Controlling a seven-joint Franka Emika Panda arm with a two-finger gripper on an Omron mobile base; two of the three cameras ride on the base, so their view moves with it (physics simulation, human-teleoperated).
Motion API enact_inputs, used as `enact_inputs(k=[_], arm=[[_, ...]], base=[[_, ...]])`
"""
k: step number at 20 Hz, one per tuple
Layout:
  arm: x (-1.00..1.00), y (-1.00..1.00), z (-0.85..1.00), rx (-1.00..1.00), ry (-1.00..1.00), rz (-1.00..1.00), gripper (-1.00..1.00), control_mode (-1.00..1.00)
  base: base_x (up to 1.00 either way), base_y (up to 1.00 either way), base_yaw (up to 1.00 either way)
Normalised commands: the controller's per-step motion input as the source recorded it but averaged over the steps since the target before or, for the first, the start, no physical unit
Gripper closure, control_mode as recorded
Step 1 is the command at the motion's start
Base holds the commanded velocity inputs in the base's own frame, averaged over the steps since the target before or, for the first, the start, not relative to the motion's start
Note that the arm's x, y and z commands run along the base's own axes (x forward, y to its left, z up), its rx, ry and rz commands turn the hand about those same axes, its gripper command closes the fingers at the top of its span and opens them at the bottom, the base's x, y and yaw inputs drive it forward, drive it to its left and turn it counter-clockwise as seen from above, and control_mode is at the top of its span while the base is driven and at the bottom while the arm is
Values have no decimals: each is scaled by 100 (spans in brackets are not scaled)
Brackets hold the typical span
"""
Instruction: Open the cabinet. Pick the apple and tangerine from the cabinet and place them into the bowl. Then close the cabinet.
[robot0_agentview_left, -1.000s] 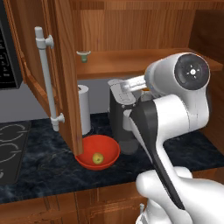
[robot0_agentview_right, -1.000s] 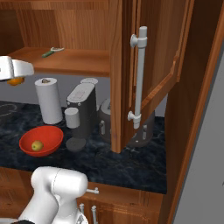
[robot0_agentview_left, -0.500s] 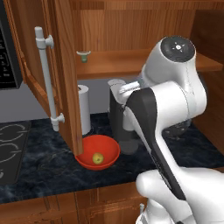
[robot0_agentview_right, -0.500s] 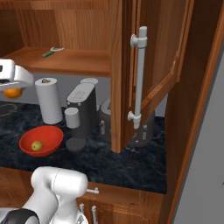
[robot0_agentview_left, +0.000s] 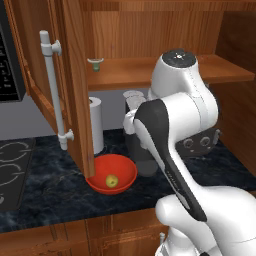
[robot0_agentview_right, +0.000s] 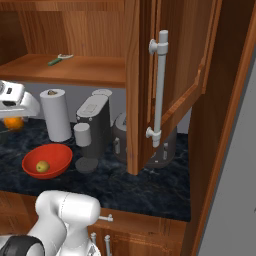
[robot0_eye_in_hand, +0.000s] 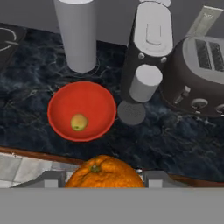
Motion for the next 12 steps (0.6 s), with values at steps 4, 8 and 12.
enact_inputs(k=[4, 8, 12], arm=[[0, 12, -87, 6, 24, 0, 100, -100], [0, 6, -73, 4, 15, 0, 100, -100], [11, 6, -51, 1, 3, 0, 100, -100]], base=[[0, 0, 0], [0, 0, 0], [0, 0, 0]])
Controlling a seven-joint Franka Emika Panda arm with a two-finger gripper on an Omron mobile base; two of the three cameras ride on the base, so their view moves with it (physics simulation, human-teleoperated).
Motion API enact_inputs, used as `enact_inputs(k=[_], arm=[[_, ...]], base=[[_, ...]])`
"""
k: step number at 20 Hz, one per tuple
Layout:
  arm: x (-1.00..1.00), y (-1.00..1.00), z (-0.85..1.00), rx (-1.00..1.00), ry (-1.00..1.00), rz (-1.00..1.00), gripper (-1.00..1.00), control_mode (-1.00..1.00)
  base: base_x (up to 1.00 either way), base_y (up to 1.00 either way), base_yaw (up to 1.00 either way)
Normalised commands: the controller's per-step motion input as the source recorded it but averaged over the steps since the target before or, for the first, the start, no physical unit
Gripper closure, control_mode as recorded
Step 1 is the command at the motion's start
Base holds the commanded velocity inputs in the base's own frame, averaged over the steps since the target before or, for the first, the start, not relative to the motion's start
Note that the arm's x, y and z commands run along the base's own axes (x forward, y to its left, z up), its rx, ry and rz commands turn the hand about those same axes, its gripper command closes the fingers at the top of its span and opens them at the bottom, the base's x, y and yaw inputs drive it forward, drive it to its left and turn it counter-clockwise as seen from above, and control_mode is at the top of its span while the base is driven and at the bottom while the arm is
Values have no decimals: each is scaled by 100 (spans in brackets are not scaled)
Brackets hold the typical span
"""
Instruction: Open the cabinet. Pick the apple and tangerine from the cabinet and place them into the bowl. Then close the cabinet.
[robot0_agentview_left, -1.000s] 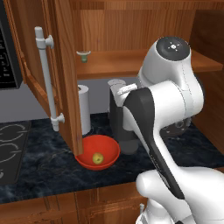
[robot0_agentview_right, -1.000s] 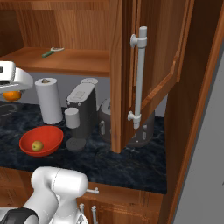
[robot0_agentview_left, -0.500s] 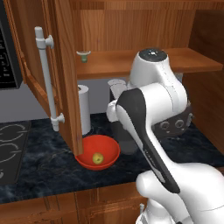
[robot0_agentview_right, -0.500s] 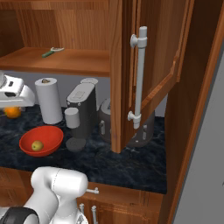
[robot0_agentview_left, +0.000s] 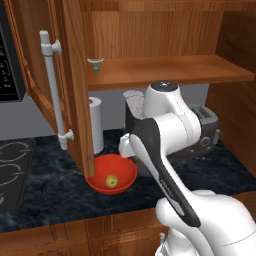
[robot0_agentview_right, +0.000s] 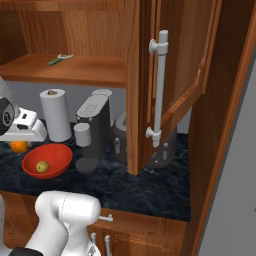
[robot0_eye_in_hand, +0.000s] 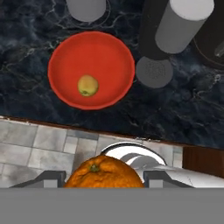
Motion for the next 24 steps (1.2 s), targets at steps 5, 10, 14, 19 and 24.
enact_inputs(k=[5, 10, 14, 19, 24], arm=[[36, 8, -42, 0, 0, 0, 100, -100], [58, 19, -47, 0, 0, 0, 100, -100], [64, 22, -45, 2, 3, 0, 100, -100], [69, 26, -46, 1, 3, 0, 100, -100], [58, 6, -34, 0, 0, 0, 100, -100]], base=[[0, 0, 0], [0, 0, 0], [0, 0, 0], [0, 0, 0], [0, 0, 0]])
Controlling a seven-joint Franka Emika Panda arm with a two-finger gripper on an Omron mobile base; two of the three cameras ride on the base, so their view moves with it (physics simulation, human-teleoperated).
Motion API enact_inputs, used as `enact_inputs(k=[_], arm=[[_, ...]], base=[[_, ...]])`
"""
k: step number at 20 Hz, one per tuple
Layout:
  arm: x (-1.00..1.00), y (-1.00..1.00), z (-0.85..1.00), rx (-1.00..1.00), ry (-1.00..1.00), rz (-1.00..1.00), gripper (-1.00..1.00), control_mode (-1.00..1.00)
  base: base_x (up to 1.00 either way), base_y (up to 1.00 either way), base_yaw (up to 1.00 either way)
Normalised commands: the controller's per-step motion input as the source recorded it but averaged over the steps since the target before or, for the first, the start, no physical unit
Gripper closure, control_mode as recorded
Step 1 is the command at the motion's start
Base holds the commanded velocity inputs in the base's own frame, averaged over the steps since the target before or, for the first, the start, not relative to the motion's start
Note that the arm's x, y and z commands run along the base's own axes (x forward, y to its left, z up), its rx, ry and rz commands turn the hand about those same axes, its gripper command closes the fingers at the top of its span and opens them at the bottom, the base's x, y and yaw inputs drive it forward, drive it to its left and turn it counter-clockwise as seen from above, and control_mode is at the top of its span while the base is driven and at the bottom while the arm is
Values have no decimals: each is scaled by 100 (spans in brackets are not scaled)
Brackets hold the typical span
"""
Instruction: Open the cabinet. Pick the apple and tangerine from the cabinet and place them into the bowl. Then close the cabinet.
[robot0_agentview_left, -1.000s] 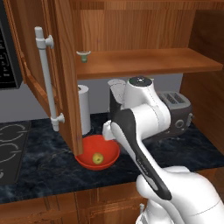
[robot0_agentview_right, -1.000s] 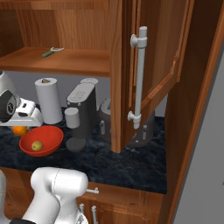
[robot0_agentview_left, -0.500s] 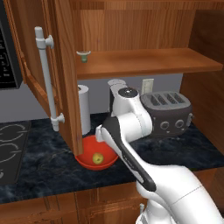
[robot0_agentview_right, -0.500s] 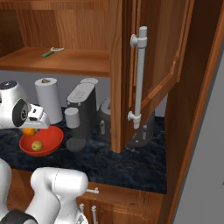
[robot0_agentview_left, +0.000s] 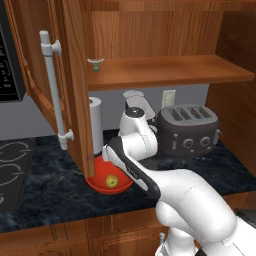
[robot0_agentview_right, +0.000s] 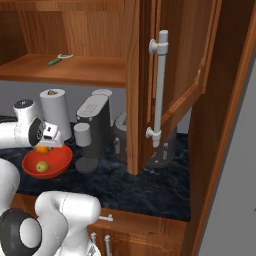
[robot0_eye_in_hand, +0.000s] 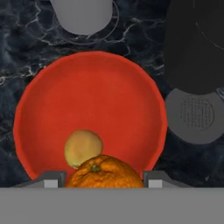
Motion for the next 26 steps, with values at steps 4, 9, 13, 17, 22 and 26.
enact_inputs(k=[4, 9, 13, 17, 22, 26], arm=[[37, 0, -20, 0, 5, 0, 100, -100], [26, 0, -38, -2, 2, 0, 100, -100], [24, 1, -50, -6, 0, 0, 100, -100], [18, 1, -38, -8, 0, 0, 100, -100], [21, 6, -26, -5, 0, 0, 100, -100], [28, 17, -10, 0, 0, 0, 100, -100]], base=[[0, 0, 0], [0, 0, 0], [0, 0, 0], [0, 0, 0], [0, 0, 0], [0, 0, 0]])
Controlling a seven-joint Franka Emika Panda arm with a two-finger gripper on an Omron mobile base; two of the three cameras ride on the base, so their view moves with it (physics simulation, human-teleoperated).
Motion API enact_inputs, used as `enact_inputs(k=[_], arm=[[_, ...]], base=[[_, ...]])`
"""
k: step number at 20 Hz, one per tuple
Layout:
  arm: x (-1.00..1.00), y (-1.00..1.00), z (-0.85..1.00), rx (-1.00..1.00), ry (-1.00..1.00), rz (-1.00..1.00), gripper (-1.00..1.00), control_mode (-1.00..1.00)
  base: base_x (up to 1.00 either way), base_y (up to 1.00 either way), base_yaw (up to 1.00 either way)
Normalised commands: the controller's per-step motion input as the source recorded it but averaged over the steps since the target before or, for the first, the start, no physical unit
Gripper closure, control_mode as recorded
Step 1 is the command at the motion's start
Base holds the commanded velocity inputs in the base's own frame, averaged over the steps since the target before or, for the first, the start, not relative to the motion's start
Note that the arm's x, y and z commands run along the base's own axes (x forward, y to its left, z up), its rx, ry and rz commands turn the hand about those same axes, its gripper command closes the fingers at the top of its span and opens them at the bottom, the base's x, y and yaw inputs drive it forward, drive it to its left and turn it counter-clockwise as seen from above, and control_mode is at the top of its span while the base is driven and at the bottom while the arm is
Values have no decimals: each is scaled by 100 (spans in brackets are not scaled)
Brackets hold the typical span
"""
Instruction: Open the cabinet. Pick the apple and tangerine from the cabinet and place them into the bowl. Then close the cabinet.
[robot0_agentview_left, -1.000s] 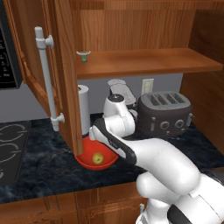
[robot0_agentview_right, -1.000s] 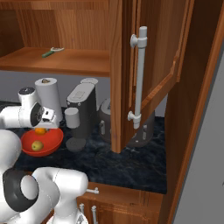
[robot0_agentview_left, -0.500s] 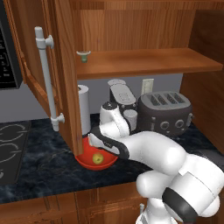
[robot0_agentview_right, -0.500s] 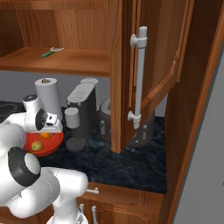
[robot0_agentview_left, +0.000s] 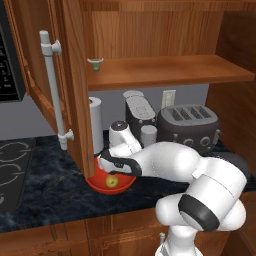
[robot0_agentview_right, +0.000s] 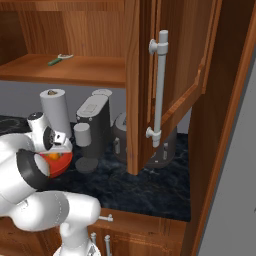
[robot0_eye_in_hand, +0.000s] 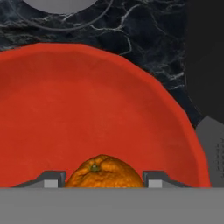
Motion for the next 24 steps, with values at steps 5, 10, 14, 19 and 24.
enact_inputs(k=[5, 10, 14, 19, 24], arm=[[35, 31, -8, 0, 0, 0, -100, -100], [3, 1, 0, 0, 0, 0, -100, -100], [0, 0, 0, 0, 0, 0, -100, -100], [-30, 0, 14, 0, -4, 0, -100, -100], [-94, 0, 59, 0, -27, -2, -100, -100]], base=[[0, 0, 0], [0, 0, 0], [0, 0, 0], [0, 0, 0], [0, 0, 0]])
